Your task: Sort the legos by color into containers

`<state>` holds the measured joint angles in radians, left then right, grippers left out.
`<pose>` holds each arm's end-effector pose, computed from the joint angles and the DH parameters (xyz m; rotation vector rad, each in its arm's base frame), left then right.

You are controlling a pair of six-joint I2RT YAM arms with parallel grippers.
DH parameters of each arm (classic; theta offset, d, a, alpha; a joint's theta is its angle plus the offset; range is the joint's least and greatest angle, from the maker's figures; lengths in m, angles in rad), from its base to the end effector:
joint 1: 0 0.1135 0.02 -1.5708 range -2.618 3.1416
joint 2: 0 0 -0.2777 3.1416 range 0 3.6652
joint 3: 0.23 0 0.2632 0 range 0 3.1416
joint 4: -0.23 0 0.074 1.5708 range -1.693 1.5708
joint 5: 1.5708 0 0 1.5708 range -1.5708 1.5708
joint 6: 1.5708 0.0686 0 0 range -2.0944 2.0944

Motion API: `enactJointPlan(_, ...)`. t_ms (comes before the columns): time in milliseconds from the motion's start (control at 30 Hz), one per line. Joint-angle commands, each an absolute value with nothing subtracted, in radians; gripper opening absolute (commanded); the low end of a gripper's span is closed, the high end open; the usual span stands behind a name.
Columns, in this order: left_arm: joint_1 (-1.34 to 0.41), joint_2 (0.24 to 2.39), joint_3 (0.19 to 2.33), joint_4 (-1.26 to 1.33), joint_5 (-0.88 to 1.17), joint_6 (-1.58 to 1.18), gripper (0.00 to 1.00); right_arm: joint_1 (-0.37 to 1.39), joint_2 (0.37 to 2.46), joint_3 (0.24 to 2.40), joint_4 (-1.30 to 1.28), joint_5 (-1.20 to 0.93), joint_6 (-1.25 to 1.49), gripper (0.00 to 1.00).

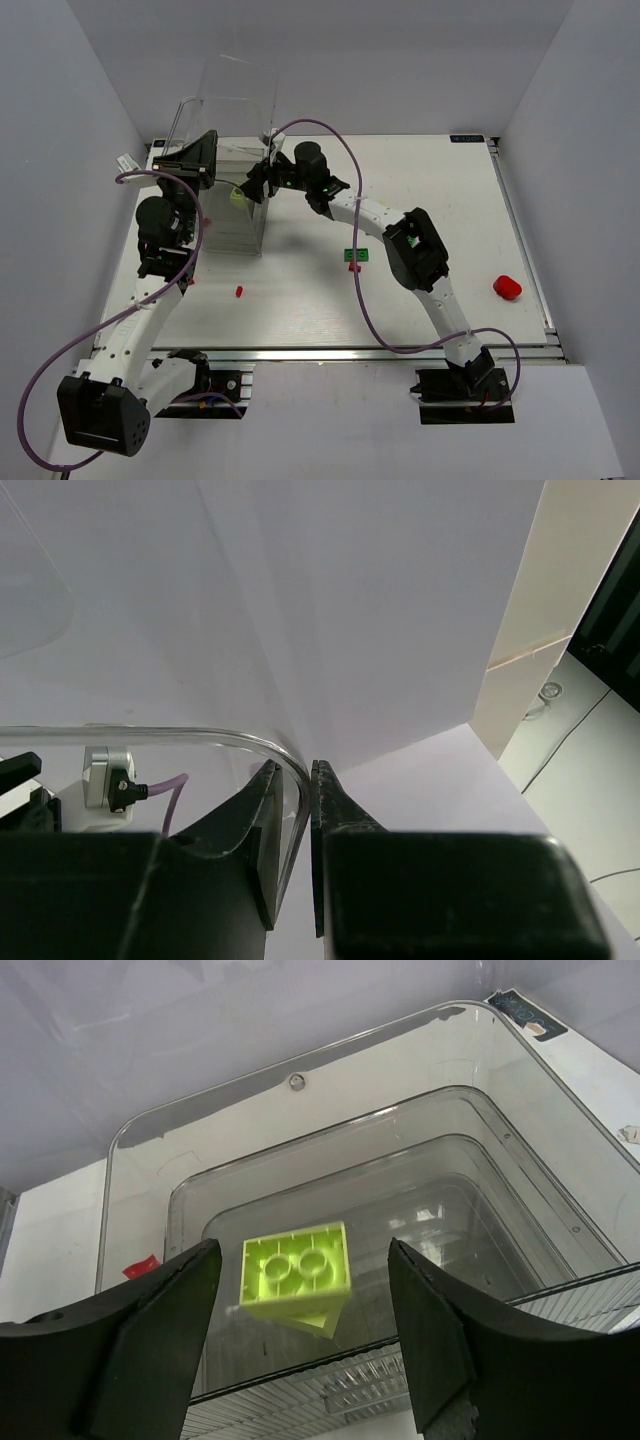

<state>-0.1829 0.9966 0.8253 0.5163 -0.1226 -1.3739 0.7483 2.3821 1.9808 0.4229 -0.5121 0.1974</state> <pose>0.2627 -0.0401 0.4102 -0.8407 1.0342 -1.2676 0.4275 0.4427 0.2627 -0.8534 1.4339 1.1258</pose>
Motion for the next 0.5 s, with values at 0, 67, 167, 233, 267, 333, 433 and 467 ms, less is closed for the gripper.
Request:
enactJointPlan(0, -0.176, 0.985, 0.795, 0.466, -0.155, -1.416, 0.19, 0.742, 2.370, 2.016, 0.483, -0.531, 0.187, 0.73)
enactJointPlan(67, -0.176, 0.989, 0.796, 0.472, -0.149, -1.416, 0.19, 0.736, 2.359, 2.008, 0.494, -0.534, 0.192, 0.73)
enactJointPlan(167, -0.176, 0.989, 0.799, 0.476, -0.152, -1.419, 0.19, 0.721, 2.327, 1.982, 0.526, -0.505, 0.216, 0.64)
enactJointPlan(233, -0.176, 0.991, 0.799, 0.476, -0.152, -1.417, 0.19, 0.706, 2.294, 1.959, 0.526, -0.471, 0.242, 0.50)
enactJointPlan(267, -0.176, 0.992, 0.799, 0.480, -0.150, -1.417, 0.19, 0.675, 2.277, 1.947, 0.523, -0.433, 0.253, 0.31)
enactJointPlan(333, -0.176, 0.994, 0.792, 0.486, -0.149, -1.420, 0.19, 0.632, 2.229, 1.910, 0.505, -0.411, 0.262, 0.14)
enactJointPlan(433, -0.176, 0.994, 0.781, 0.508, -0.147, -1.430, 0.19, 0.565, 2.174, 1.888, 0.372, -0.377, 0.192, 0.00)
enactJointPlan(467, -0.176, 0.994, 0.779, 0.509, -0.147, -1.431, 0.19, 0.551, 2.160, 1.893, 0.318, -0.377, 0.157, 0.00)
